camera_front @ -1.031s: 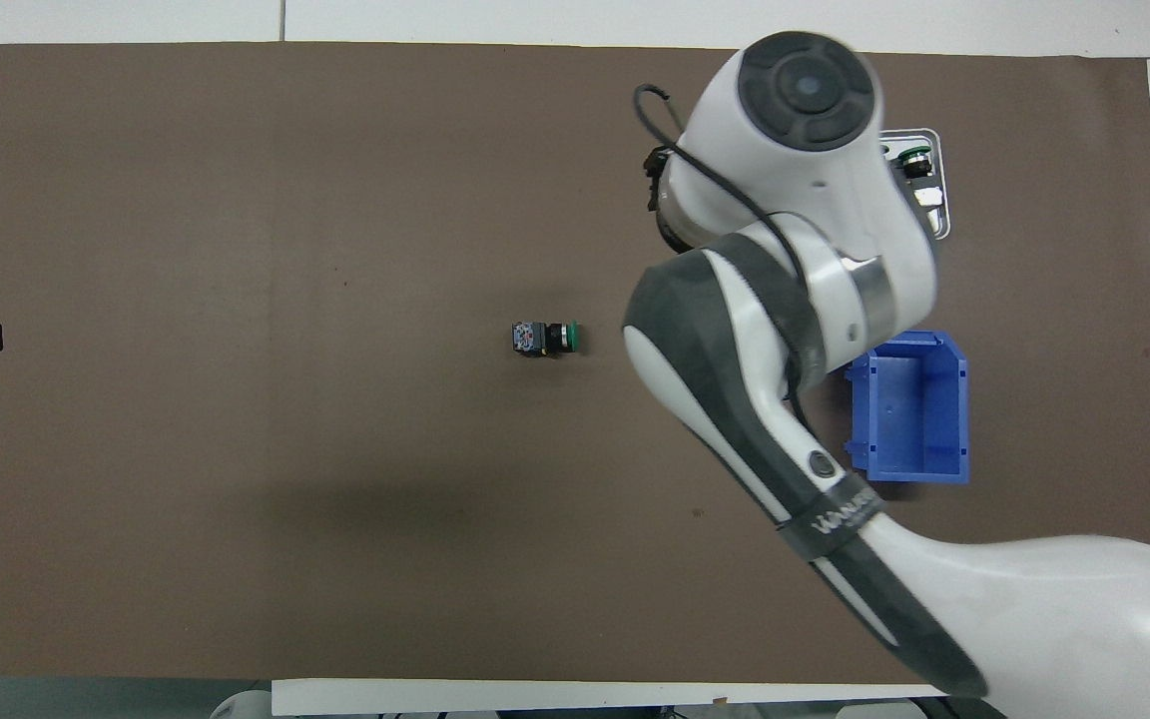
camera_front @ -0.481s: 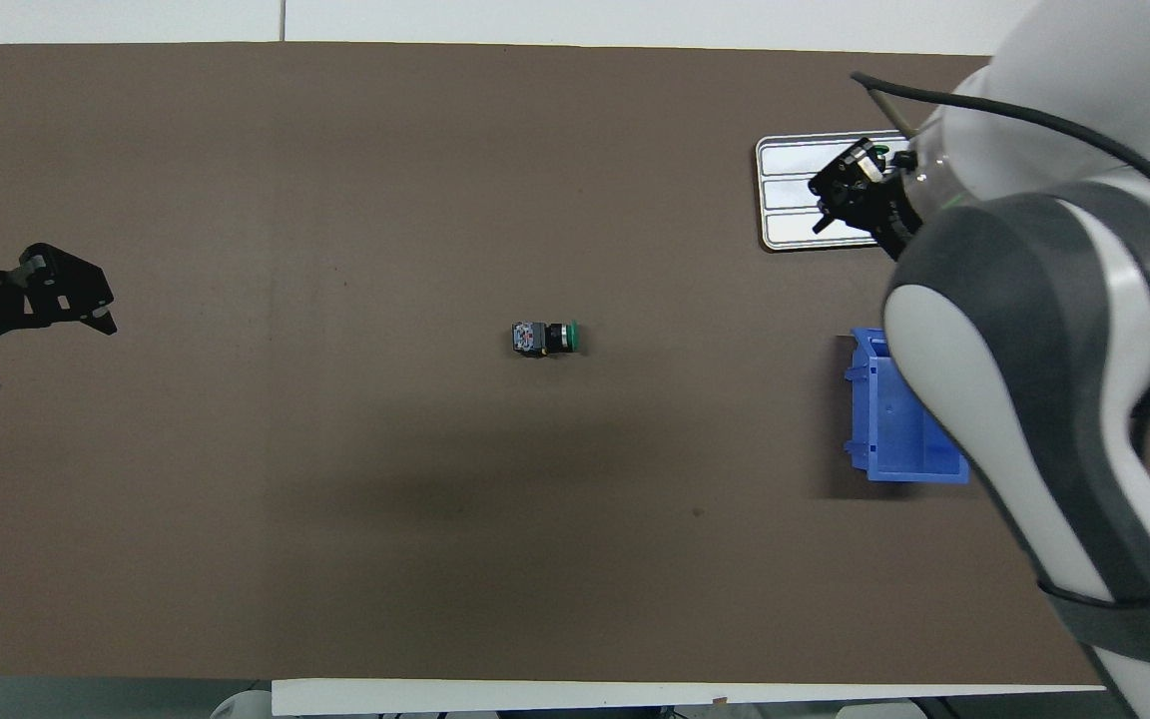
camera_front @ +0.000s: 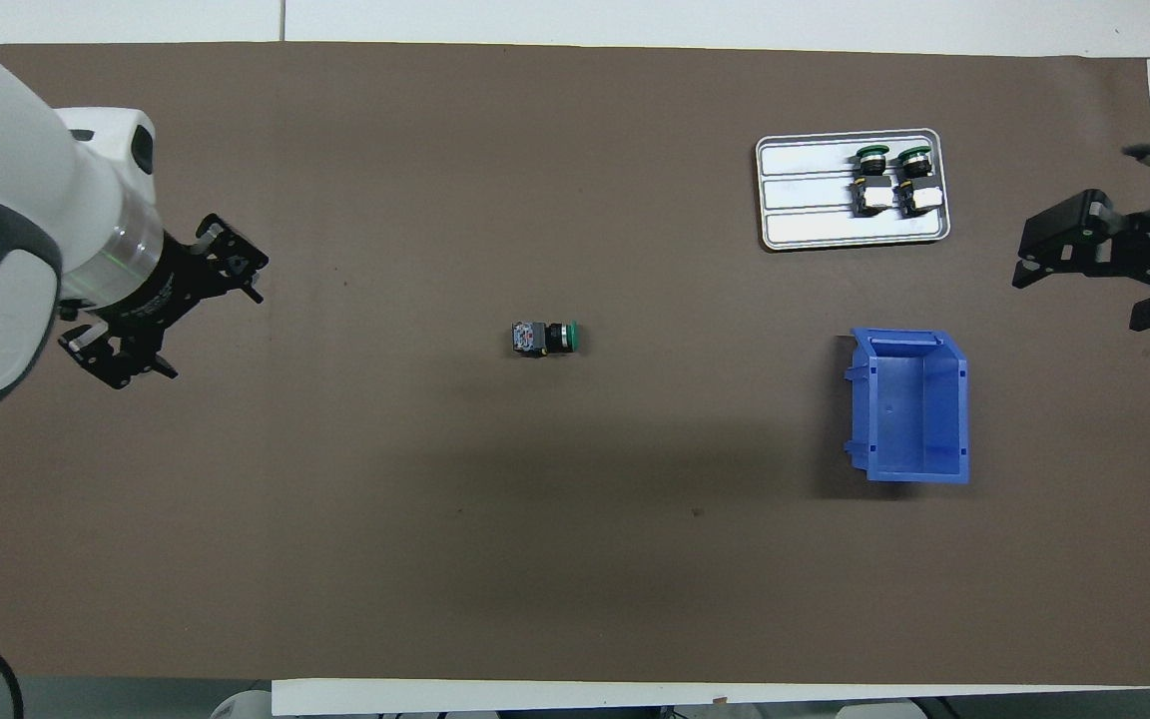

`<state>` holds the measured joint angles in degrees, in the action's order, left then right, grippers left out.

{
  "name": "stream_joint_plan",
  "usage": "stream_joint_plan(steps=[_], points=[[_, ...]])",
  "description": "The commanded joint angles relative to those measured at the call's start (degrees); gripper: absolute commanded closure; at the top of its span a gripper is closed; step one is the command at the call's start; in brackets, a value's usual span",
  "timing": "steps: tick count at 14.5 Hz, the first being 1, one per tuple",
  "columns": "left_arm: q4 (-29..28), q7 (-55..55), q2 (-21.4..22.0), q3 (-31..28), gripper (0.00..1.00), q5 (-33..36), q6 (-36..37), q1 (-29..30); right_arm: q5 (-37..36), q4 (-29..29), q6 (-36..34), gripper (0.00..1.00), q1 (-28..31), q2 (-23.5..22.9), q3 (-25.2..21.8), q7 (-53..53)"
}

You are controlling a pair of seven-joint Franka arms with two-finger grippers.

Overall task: Place and press button with both arms
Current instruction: 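Move the left gripper toward the green item at the table center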

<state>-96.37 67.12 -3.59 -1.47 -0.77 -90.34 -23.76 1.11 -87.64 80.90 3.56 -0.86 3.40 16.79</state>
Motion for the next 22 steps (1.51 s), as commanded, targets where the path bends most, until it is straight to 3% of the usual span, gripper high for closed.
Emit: stream_joint_plan(steps=[1, 4, 7, 13, 22], points=[[0.7, 11.4, -4.1, -0.6, 0.0, -1.9, -5.9, -3.3, -0.1, -1.1, -0.2, 0.02, 1.2, 0.6, 0.7, -5.8], [1.8, 23.1, -9.1, -0.6, 0.0, -3.4, -10.9, -7.5, 0.3, -1.2, 1.3, 0.02, 1.2, 0.5, 0.8, -9.8], [2.2, 33.8, -12.0, -0.6, 0.0, -3.5, -16.6, -10.8, -4.8, -1.0, 2.6, 0.02, 0.8, 0.1, 1.0, -18.3], [4.9, 43.1, -20.1, -0.6, 0.01, -4.2, -20.6, -16.0, -4.4, -1.3, 3.0, 0.02, -3.7, -0.8, -3.4, -18.7], [6.0, 52.4, -26.9, -0.6, 0.02, -4.6, -29.0, -19.4, -4.5, -1.5, 2.6, 0.02, -4.8, 0.9, -3.5, -18.8]])
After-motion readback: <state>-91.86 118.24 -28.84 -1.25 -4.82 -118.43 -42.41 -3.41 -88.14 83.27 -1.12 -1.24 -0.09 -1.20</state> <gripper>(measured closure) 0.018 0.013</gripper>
